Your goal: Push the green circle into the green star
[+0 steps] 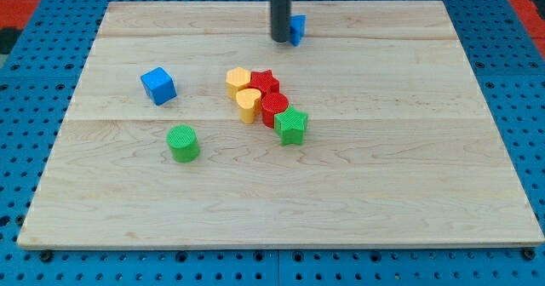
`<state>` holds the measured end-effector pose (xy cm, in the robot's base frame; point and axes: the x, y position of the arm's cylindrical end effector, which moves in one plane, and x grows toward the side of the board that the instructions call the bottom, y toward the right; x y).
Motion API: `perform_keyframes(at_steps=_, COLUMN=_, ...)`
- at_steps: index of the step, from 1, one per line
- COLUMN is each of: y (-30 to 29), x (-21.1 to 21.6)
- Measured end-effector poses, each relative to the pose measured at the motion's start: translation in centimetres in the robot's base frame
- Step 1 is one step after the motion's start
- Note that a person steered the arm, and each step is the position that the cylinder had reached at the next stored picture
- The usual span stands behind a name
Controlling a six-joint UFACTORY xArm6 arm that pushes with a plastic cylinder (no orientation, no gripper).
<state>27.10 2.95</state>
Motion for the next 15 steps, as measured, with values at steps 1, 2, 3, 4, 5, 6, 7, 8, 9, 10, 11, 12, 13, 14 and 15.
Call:
perform_keyframes(at_steps=1, y=7.2, x=-1.4)
perform_keyframes(at_steps=2, y=6.1, x=-0.6)
perform_keyframes(at_steps=3, y=0.8, x=-0.6)
perform_keyframes(at_steps=4, y=1.3, x=-4.0)
perform_keyframes(at_steps=5, y=4.1, x=-4.5)
perform_keyframes(at_steps=6, y=9.6, x=-4.5)
perform_keyframes(at_steps=7, y=9.5, x=-2.1)
perform_keyframes(at_steps=8, y=0.3, x=1.2)
perform_keyframes(at_steps=9, y=-10.6, x=1.8)
perform_keyframes(at_steps=10, y=-11.3, x=12.1)
perform_keyframes(at_steps=11, y=-12.9, x=15.8)
perform_keyframes(at_steps=12, y=-17.2, x=15.0)
perform_keyframes(at_steps=13, y=-21.7, x=13.5)
perform_keyframes(at_steps=14, y=-20.9, x=8.7)
perform_keyframes(at_steps=15, y=-23.0, x=4.2)
